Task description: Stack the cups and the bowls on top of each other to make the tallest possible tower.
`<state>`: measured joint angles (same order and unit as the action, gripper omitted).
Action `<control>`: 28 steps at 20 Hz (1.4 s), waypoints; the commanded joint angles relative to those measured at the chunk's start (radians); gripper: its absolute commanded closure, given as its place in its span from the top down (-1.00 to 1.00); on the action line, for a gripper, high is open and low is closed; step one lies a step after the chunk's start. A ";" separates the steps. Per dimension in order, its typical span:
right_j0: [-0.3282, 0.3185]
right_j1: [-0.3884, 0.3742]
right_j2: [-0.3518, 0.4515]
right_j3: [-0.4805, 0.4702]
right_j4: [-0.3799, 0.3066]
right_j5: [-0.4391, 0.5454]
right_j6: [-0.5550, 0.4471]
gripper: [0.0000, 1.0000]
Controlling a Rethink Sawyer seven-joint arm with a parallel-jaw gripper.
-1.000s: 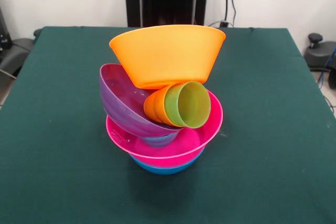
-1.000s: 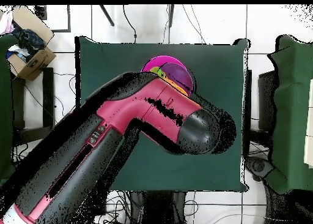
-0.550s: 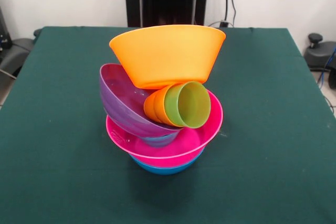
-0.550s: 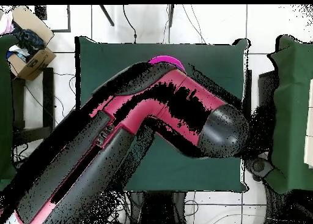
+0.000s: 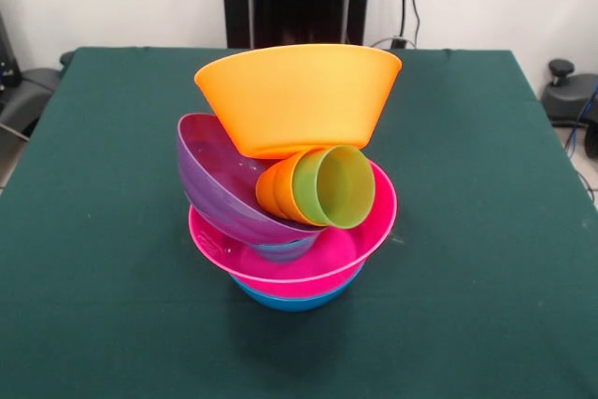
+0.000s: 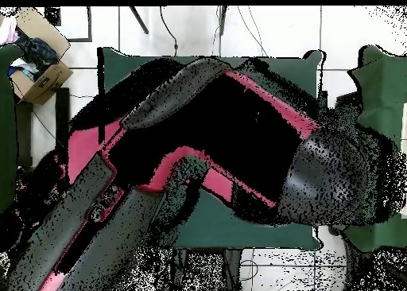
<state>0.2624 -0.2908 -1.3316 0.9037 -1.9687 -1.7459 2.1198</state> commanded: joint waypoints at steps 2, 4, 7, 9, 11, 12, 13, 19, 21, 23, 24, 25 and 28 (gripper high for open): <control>-0.102 -0.086 0.002 -0.275 0.053 -0.200 0.374 1.00; -0.132 -0.080 -0.011 -0.321 0.075 -0.187 0.413 1.00; -0.160 -0.063 -0.044 -0.363 0.094 -0.174 0.504 1.00; -0.180 -0.069 -0.075 -0.389 0.132 -0.137 0.610 1.00; -0.199 -0.081 -0.113 -0.413 0.163 -0.112 0.730 1.00; -0.210 -0.085 -0.143 -0.430 0.170 -0.107 0.797 1.00; -0.227 -0.100 -0.159 -0.468 0.194 -0.149 0.882 1.00; -0.389 -0.204 -0.229 -0.808 0.366 -0.364 1.341 1.00; -0.469 -0.256 -0.220 -0.968 0.475 -0.431 1.527 1.00; -0.539 -0.300 -0.220 -1.102 0.568 -0.461 1.690 1.00; -0.563 -0.320 -0.220 -1.153 0.614 -0.477 1.768 1.00; -0.590 -0.338 -0.216 -1.205 0.662 -0.492 1.843 1.00; -0.642 -0.378 -0.202 -1.309 0.799 -0.533 2.045 1.00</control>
<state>-0.2978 -0.4784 -1.5653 -0.0215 -1.4024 -2.1703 3.4863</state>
